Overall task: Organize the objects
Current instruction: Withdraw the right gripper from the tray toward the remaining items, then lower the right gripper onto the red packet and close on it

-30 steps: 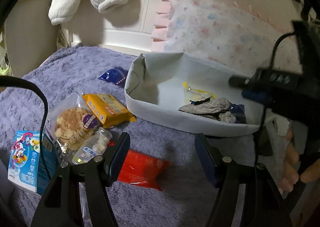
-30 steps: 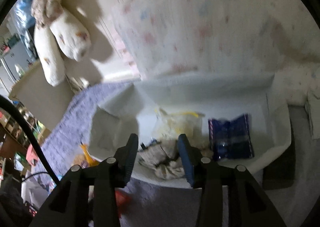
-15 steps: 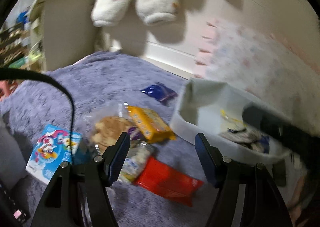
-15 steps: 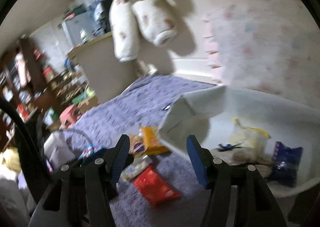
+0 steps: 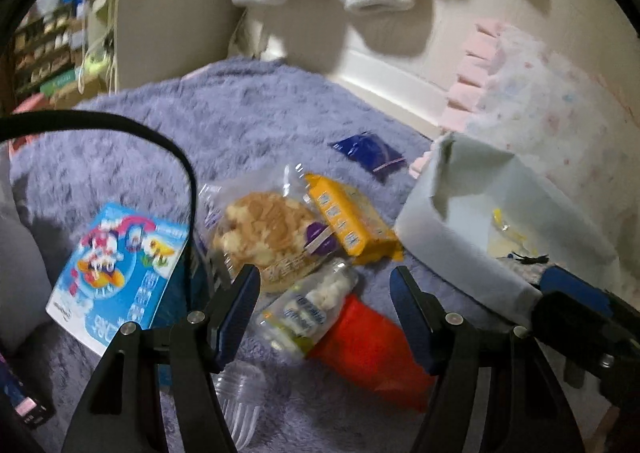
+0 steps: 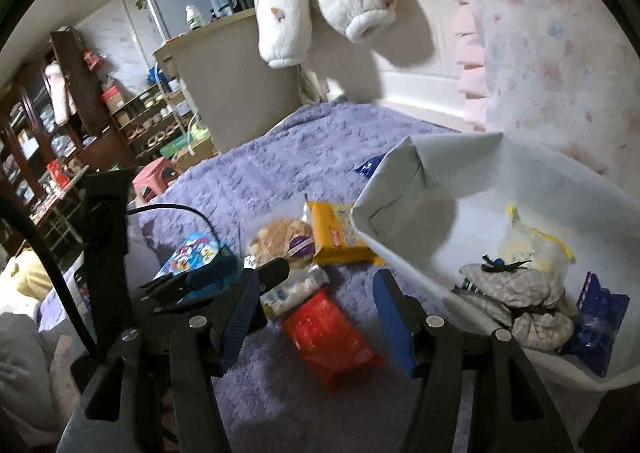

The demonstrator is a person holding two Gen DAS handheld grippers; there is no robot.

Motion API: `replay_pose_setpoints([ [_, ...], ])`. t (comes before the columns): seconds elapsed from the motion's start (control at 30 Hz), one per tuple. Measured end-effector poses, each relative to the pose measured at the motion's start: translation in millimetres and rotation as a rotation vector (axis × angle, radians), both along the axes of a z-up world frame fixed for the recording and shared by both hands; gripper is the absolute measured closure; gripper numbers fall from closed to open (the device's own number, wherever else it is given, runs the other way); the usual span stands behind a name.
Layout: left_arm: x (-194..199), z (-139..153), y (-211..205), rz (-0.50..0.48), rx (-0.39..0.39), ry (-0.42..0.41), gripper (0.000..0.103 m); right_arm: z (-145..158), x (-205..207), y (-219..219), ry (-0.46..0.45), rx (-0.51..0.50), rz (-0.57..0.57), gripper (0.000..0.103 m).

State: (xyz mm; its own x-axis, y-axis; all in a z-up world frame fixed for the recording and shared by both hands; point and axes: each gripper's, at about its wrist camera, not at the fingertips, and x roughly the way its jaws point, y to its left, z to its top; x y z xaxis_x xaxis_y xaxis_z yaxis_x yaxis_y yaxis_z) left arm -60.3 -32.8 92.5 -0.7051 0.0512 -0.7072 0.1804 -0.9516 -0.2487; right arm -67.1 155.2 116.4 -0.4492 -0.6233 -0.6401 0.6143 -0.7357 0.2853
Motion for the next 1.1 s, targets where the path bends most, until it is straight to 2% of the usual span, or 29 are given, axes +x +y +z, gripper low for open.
replay_pose_setpoints([
  [0.23,20,-17,-42,0.105,0.010,-0.043,0.037,-10,18,-12,-0.013,0.050,0.130,0.046],
  [0.33,20,-19,-41,0.086,0.019,-0.040,0.037,-26,18,-26,-0.019,0.124,0.153,0.046],
  [0.47,14,-23,-22,0.025,-0.067,-0.037,0.037,-65,11,-44,-0.056,0.245,0.176,0.046],
  [0.53,13,-25,-12,0.007,-0.120,-0.032,0.037,-88,4,-50,-0.059,0.272,0.169,0.045],
  [0.57,12,-27,-10,0.001,-0.134,-0.035,0.037,-96,0,-50,-0.056,0.272,0.157,0.043],
  [0.63,7,-33,-6,-0.001,-0.161,-0.060,0.037,-110,-7,-47,-0.005,0.255,0.104,0.019],
  [0.67,6,-36,-5,-0.005,-0.176,-0.070,0.036,-118,-10,-45,-0.019,0.260,0.099,0.018],
  [0.7,5,-37,-3,-0.014,-0.195,-0.064,0.034,-127,-12,-45,-0.033,0.264,0.105,0.016],
  [0.8,8,-40,-1,-0.016,-0.219,-0.039,0.031,-124,-7,-46,0.001,0.282,0.109,0.012],
  [0.9,6,-43,-4,-0.002,-0.227,-0.036,0.019,-124,-5,-47,0.006,0.298,0.115,0.010],
  [1.0,8,-48,-1,-0.001,-0.267,-0.015,0.007,-124,-5,-48,0.012,0.318,0.116,0.008],
  [1.07,3,-53,4,-0.009,-0.313,-0.059,0.005,-125,-3,-47,0.021,0.334,0.117,0.007],
  [1.1,-1,-58,8,-0.006,-0.365,-0.100,0.004,-126,-4,-46,0.019,0.334,0.117,0.005],
])
